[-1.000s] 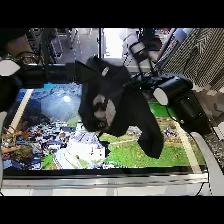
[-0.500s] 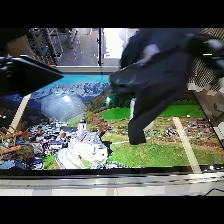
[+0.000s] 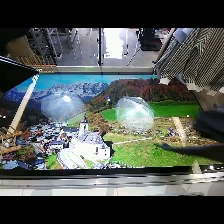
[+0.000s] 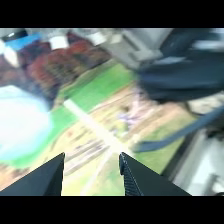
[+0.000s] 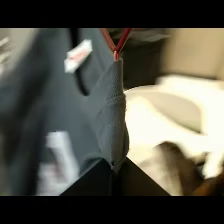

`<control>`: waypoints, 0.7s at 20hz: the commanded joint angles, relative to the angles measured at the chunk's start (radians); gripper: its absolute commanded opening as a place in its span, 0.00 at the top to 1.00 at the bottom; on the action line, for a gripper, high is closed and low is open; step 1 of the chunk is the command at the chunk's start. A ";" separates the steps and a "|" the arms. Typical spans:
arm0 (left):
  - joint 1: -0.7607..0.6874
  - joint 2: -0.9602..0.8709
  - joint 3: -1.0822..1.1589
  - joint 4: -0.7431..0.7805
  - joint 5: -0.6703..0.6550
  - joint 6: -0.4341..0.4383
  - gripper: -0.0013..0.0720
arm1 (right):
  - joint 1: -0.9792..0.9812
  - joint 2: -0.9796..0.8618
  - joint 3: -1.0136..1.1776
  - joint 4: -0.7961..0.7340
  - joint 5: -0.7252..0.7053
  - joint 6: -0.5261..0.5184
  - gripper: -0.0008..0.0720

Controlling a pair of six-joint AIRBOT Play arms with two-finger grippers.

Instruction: Fold the clothes and pants, and hang the long-sleeved shirts on hangers.

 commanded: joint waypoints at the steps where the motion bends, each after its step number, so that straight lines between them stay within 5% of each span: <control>1: 0.013 -0.013 0.000 0.110 -0.002 0.000 0.46 | -0.271 -0.150 0.243 0.086 -0.087 -0.034 0.97; 4: 0.013 -0.013 0.000 0.122 -0.002 0.000 0.46 | -0.411 -0.250 0.254 0.128 -0.211 0.010 0.97; 8: 0.013 -0.013 0.000 0.123 -0.001 0.000 0.46 | -0.566 -0.286 0.171 0.219 -0.544 0.232 0.97; 11: 0.013 -0.013 0.000 0.122 -0.002 0.000 0.46 | -0.605 -0.310 0.168 0.205 -0.735 0.241 0.97; 14: 0.013 -0.013 0.000 0.122 -0.002 0.000 0.46 | -0.644 -0.326 0.168 0.172 -0.679 0.242 0.97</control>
